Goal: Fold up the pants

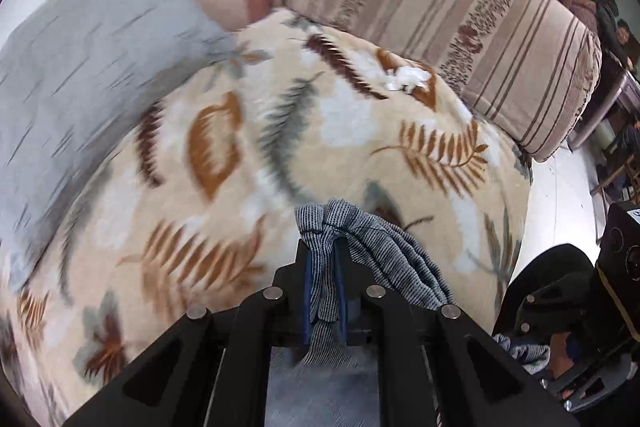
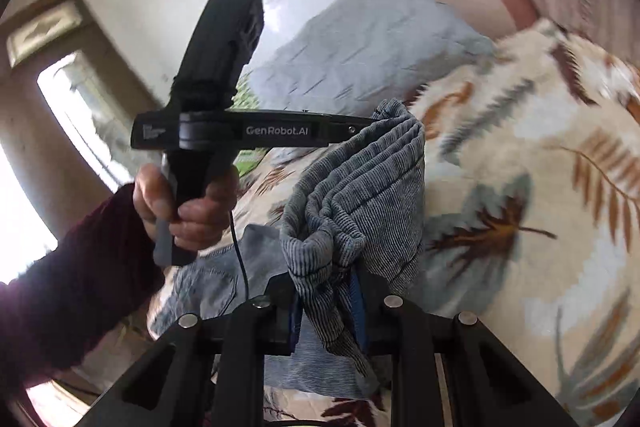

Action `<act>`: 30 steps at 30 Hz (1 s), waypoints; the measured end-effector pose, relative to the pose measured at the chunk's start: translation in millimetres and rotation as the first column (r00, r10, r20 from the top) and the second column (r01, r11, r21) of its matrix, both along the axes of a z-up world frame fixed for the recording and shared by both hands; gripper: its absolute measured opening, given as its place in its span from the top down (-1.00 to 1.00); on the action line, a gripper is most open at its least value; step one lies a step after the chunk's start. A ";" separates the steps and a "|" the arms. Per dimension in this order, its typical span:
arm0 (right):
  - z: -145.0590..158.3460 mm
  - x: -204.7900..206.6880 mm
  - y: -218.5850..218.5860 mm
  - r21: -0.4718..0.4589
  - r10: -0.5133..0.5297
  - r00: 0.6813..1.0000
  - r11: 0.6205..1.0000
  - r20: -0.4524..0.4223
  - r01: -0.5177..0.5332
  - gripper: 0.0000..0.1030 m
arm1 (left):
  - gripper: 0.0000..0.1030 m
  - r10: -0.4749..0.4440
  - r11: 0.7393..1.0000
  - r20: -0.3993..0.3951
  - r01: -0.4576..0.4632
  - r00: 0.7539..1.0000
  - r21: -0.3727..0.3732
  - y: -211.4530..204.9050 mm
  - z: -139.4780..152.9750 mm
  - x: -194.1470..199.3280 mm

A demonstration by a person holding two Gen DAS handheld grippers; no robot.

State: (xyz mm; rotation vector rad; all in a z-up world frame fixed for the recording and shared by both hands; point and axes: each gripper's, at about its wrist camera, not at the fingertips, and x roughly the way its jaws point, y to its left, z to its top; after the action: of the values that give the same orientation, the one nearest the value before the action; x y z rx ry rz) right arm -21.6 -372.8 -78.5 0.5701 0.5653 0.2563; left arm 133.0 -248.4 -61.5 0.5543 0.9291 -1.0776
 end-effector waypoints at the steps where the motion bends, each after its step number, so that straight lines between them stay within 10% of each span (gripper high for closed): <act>1: 1.4 2.9 10.9 -0.023 0.025 1.000 0.999 0.004 -0.025 0.58 | 0.78 0.018 1.000 0.003 -0.018 1.000 -0.002 14.4 0.7 2.6; 9: -3.5 24.6 96.1 -0.144 0.218 0.975 0.965 -0.029 -0.220 0.52 | 0.61 0.214 0.977 0.013 -0.214 0.977 0.004 128.3 -16.8 13.4; 16: -45.7 48.3 153.8 -0.161 0.361 0.882 0.893 -0.302 -0.421 0.39 | 0.57 0.486 0.874 -0.111 -0.481 0.867 0.073 211.4 -61.1 42.4; 21: -35.3 46.3 135.8 -0.083 0.387 0.897 0.908 -0.216 -0.411 0.28 | 0.30 0.481 0.875 -0.148 -0.484 0.864 0.020 222.9 -61.4 14.4; 25: -27.8 40.6 110.5 0.057 0.364 0.924 0.931 -0.118 -0.360 -0.37 | 0.12 0.476 0.876 -0.184 -0.481 0.860 0.020 208.0 -69.4 7.4; 30: -11.4 44.1 103.0 0.099 0.308 0.948 0.949 -0.076 -0.300 -0.37 | 0.12 0.494 0.870 -0.175 -0.486 0.852 0.088 183.9 -84.9 7.5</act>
State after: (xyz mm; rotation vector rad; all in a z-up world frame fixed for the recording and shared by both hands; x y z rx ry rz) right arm 22.5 -269.8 -89.9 0.5791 0.7334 0.5520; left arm 140.5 -64.5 -146.4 0.2203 1.1873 -0.6527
